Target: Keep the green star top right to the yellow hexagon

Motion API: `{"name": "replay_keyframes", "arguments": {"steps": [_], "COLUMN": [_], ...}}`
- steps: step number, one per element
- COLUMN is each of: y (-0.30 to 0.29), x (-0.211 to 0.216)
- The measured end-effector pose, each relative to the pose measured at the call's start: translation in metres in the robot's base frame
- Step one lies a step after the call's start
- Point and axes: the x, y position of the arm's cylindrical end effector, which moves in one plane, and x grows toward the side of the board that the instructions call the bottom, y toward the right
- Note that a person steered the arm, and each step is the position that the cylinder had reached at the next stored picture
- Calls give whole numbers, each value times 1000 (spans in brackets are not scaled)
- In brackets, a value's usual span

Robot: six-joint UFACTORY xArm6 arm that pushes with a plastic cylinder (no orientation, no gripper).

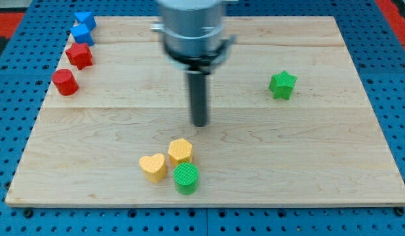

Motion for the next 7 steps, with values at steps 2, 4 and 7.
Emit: {"name": "replay_keyframes", "arguments": {"steps": [2,4,7], "y": [177,60,2], "x": [-55,-69,-49]}}
